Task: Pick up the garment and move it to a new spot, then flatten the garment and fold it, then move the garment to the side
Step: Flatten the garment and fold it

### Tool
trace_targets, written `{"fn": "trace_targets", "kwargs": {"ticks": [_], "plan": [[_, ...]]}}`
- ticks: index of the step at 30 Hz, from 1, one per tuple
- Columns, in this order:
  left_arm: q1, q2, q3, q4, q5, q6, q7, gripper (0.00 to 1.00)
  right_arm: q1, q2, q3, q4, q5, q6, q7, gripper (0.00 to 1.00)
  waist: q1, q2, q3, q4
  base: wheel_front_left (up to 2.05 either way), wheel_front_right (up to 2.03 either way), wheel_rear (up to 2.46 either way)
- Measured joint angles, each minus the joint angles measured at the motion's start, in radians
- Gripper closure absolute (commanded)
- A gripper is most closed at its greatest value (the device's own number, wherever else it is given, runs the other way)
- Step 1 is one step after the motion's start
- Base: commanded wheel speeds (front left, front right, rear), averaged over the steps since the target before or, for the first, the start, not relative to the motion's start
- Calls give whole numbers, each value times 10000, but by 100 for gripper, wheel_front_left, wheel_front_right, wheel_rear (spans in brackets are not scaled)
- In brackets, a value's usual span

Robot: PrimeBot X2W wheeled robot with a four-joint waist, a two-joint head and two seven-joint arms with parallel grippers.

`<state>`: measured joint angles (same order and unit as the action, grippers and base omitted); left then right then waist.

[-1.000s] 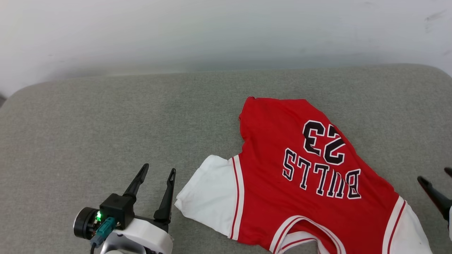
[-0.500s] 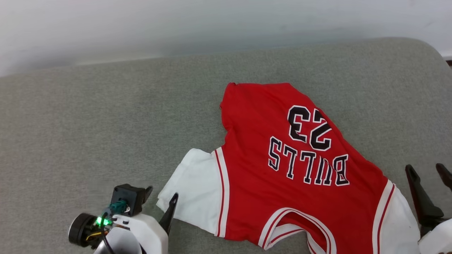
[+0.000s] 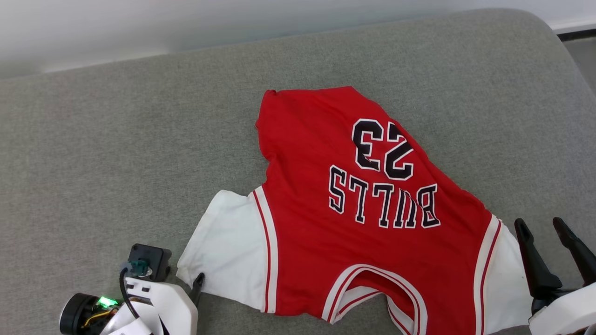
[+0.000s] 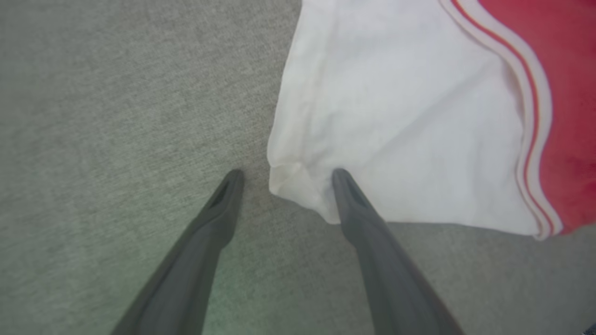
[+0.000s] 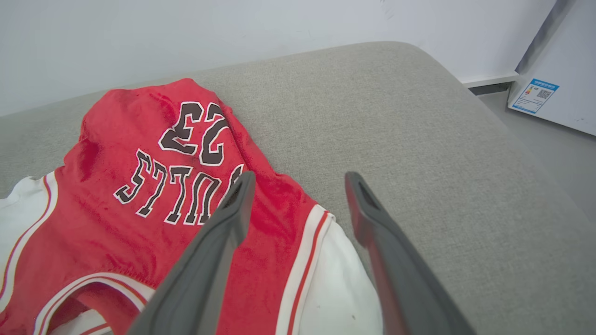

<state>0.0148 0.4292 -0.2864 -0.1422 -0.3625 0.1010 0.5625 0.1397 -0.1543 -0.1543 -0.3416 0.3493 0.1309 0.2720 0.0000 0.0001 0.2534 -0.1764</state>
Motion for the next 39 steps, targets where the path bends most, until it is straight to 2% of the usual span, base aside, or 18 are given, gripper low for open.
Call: {"fn": "trace_targets", "kwargs": {"ticks": [2, 3, 4, 5, 10, 14, 15, 16, 19, 24, 30, 39], "plan": [[-47, 42, -10, 121, -12, -8, 148, 0, -9, -4, 36, 111, 6, 0, -31, 0, 0, 0, 137, -84, 0, 0, 0], [-92, 61, -8, 180, -21, -8, 217, 5, -19, -8, 81, 144, 25, 0, -52, 0, 0, 0, 204, -121, 0, 0, 0], [-157, 84, -17, 255, -31, -10, 286, 59, -56, -13, 109, 182, 33, 0, -77, 0, -1, 0, 267, -153, 0, 0, 0], [-212, 94, 4, 318, -71, -13, 328, 100, -115, -25, 144, 219, 33, 0, -88, 0, 0, 0, 326, -181, 0, 0, 0], [-470, -6, 153, 568, -176, 59, -13, 100, -123, -150, 391, 510, 61, 0, 50, 0, 0, 0, 427, -232, 0, 0, 0], [-632, -176, 407, 589, -153, 267, -671, 100, 113, -270, 424, 708, 63, 0, 713, 0, 0, 0, 292, -153, 0, 0, 0], [-649, -251, 523, 537, -238, 318, -809, 100, 236, -280, 410, 752, 63, 0, 995, 0, 1, 0, 242, -129, 0, 0, 0], [-639, -213, 861, 247, -274, 523, -1187, 100, 748, -253, 184, 803, 58, 2, 2036, 0, 0, 0, 78, -35, 0, 0, 0], [-524, -67, 978, -153, -196, 614, -1271, 100, 1248, -58, -21, 782, 21, 0, 3321, 0, 0, 0, -38, 86, 0, 0, 0], [-229, -33, 938, -759, -151, 736, -1208, 100, 1480, 314, -282, 554, -274, 0, 4426, 0, 0, 0, -150, 308, 0, 0, 0], [-64, -44, 765, -1160, -75, 832, -1164, 100, 1324, 579, -221, 892, -719, 0, 4675, 0, 0, 0, -175, 618, 0, 0, 0], [-38, -117, 502, -1475, -10, 834, -1078, 100, 686, 635, -510, 2040, -1695, 0, 4690, 0, 0, 0, -19, 1086, 0, 0, 0]]}}
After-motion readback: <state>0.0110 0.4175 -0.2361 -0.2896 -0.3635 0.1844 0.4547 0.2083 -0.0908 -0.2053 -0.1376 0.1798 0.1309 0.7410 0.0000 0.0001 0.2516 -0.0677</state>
